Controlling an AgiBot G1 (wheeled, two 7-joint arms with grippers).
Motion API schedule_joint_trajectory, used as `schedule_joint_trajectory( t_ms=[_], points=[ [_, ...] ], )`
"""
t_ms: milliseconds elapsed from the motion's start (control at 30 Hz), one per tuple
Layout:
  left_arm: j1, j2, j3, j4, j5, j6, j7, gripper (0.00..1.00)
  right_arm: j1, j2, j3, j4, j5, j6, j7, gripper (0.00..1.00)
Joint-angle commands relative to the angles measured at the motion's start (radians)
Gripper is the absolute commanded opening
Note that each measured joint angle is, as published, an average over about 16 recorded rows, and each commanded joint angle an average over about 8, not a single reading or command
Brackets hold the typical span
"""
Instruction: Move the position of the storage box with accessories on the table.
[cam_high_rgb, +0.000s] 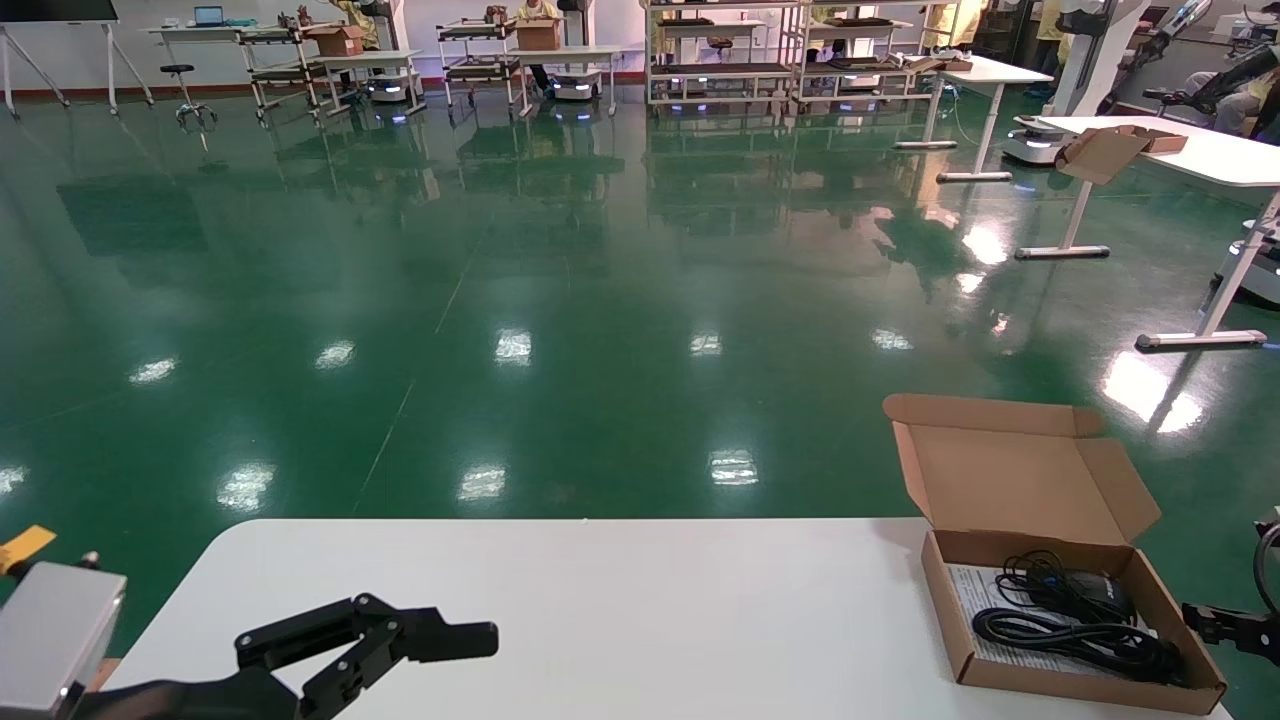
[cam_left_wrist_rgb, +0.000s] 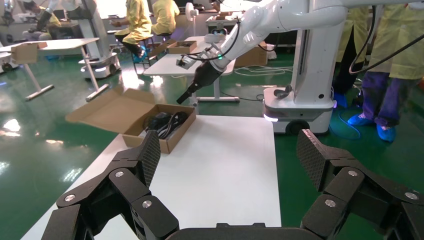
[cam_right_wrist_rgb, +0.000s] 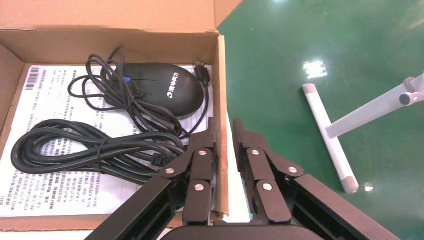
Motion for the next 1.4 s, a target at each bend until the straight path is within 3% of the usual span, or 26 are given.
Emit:
schedule_joint_trajectory(
  t_ms=[33,500,933,1400],
  points=[
    [0.0,0.0,0.0,0.0,0.0,0.0,0.0,1.0,0.0,0.001,0.001,0.0,0.002,0.005,-0.01,1.0],
    [0.0,0.0,0.0,0.0,0.0,0.0,0.0,1.0,0.003,0.019,0.03,-0.01,0.042,0.038,-0.043,1.0],
    [0.0,0.0,0.0,0.0,0.0,0.0,0.0,1.0,0.058,0.015,0.078,-0.019,0.11,0.054,0.0,1.0],
    [0.0,0.0,0.0,0.0,0.0,0.0,0.0,1.0,0.142,0.001,0.145,-0.017,0.203,-0.107,0.13,1.0]
  ],
)
